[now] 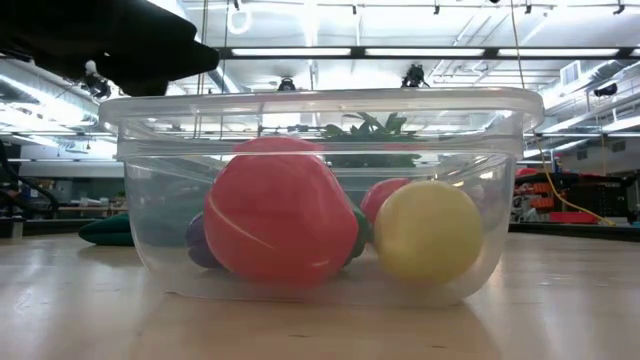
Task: Pick and placing Produce into tupperware
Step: Return to Home Position
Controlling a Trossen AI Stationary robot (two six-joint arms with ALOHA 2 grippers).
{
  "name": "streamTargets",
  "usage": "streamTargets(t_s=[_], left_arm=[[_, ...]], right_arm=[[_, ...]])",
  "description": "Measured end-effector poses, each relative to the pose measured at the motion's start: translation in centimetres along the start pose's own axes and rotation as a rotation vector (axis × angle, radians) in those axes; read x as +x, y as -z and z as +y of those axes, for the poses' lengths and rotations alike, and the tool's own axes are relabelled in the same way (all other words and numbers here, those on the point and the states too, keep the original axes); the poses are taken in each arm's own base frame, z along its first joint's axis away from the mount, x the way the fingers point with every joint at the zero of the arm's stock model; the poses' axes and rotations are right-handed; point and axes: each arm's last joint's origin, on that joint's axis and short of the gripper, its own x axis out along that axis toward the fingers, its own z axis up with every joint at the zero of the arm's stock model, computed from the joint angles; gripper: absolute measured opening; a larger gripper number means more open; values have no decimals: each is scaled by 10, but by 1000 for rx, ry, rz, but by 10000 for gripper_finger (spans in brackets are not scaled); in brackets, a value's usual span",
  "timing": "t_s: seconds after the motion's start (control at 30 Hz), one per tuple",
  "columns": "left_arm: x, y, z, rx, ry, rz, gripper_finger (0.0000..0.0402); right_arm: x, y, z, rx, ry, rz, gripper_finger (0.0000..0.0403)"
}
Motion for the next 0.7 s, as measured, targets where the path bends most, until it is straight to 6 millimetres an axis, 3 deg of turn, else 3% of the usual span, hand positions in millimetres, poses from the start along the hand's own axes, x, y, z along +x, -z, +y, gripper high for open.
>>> streamTargets(t_s=[0.3, 0.5, 0.7], left_arm=[[-4, -2, 1, 74, -87, -18, 143], [-13, -8, 30, 38, -27, -81, 134], [-30, -12, 64, 34, 84, -227, 122]], right_arm=[[-4, 12, -8, -41, 106, 97, 36], [-26, 18, -23, -6, 169, 89, 16], [-45, 47, -42, 68, 177, 12, 1]])
